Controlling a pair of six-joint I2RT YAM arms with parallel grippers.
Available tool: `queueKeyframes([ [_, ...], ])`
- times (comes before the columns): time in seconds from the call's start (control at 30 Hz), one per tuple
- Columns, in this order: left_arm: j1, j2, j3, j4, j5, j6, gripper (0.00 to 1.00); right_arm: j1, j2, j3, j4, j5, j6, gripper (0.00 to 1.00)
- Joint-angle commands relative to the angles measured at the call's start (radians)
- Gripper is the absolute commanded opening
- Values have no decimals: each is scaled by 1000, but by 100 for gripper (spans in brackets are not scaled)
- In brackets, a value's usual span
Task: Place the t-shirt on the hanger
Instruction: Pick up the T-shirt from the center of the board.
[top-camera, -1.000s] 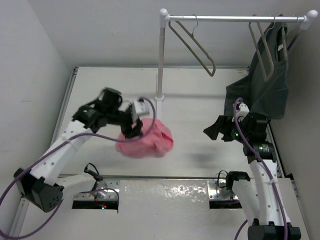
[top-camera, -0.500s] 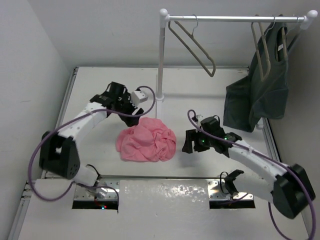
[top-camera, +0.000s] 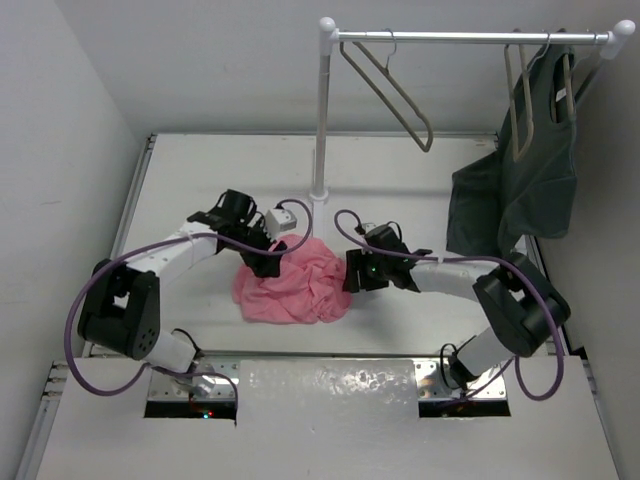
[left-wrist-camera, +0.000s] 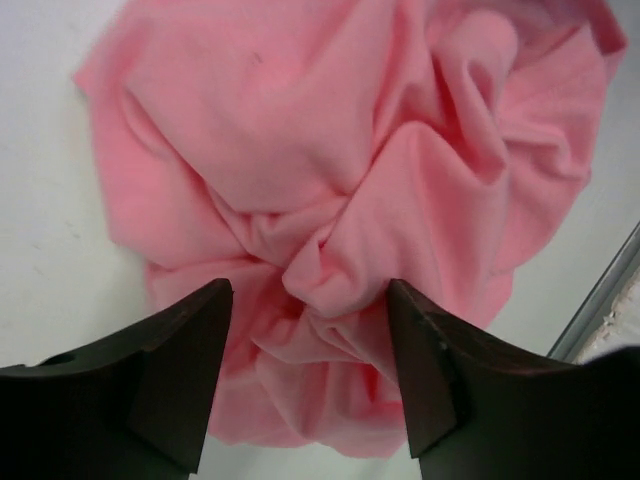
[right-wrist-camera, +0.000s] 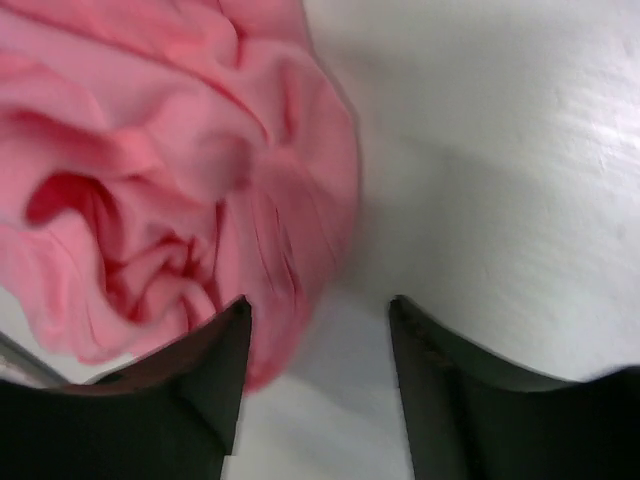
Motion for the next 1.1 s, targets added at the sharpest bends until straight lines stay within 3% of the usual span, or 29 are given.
queueKeyframes([
  [0.0,-7,-43,-93,13,-9,64,57,13,78,64,68,35,-4,49],
  [0.03,-5,-49,-111,27,-20,67,51,14,94,70,70,51,-6,42],
  [0.1,-5,-61,-150,30,-47,93,29,14,135,100,64,103,-18,22],
  [0.13,-4,-69,-158,21,-62,107,22,14,147,144,56,117,-32,8],
  [0.17,-2,-89,-170,6,-67,148,14,14,178,179,27,127,-80,2],
  [0.3,1,-185,-215,-75,-96,252,12,17,243,354,-82,128,-214,0],
  [0.33,1,-236,-223,-123,-110,275,13,19,241,386,-88,128,-236,0],
  [0.4,1,-290,-232,-224,-110,355,26,28,209,402,-87,128,-303,0],
  [0.43,1,-343,-230,-250,-107,375,33,31,195,411,-83,128,-322,0],
  [0.47,1,-369,-218,-278,-109,389,49,43,166,414,-85,128,-354,0],
  [0.5,1,-418,-206,-275,-115,384,63,48,151,417,-80,125,-371,0],
  [0.6,1,-475,-129,-118,-121,225,83,79,92,413,-68,103,-414,0],
  [0.73,-25,-393,24,87,-58,-28,80,89,7,408,-82,112,-399,0],
  [0.9,-157,-246,87,167,-53,-21,80,88,-144,390,-102,125,-383,0],
  [1.07,-203,-83,118,308,-11,-114,80,91,-211,339,-102,105,-336,0],
])
